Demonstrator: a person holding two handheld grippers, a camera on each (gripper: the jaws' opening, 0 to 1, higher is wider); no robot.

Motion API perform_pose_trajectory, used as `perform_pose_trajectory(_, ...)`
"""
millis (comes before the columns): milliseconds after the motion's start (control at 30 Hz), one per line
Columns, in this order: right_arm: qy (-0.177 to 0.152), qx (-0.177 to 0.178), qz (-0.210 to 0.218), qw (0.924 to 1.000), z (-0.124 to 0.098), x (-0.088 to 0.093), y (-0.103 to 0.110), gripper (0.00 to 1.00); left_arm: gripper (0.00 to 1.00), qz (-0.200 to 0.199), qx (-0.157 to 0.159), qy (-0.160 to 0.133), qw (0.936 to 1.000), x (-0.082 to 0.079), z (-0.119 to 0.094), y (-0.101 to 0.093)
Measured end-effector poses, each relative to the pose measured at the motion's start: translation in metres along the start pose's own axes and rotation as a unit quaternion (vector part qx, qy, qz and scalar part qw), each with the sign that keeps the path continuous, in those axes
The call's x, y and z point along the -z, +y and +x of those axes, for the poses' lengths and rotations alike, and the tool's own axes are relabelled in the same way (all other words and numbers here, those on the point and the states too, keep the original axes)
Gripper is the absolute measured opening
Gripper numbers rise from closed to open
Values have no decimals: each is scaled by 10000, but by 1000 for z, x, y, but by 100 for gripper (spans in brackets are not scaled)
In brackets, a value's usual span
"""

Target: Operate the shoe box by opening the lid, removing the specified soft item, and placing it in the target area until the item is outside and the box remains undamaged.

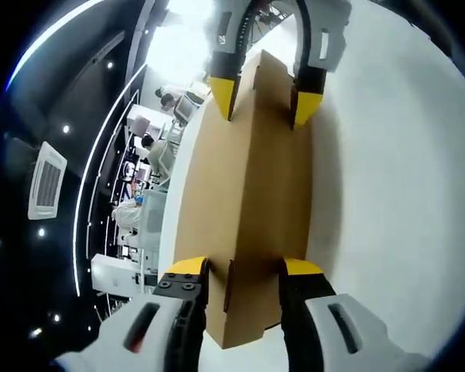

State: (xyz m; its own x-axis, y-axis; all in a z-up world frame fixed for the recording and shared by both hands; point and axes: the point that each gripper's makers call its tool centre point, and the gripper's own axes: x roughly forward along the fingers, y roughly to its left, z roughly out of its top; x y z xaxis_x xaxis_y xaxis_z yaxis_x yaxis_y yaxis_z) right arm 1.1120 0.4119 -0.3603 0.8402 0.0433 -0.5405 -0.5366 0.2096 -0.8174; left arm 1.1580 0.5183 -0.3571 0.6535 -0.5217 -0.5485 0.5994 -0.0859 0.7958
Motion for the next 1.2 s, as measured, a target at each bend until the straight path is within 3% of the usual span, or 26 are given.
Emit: perform_pose_trajectory(1200,89,-329,213,9992,-5,0,-2,36,35,48,176,36,9998,-1,-2,1)
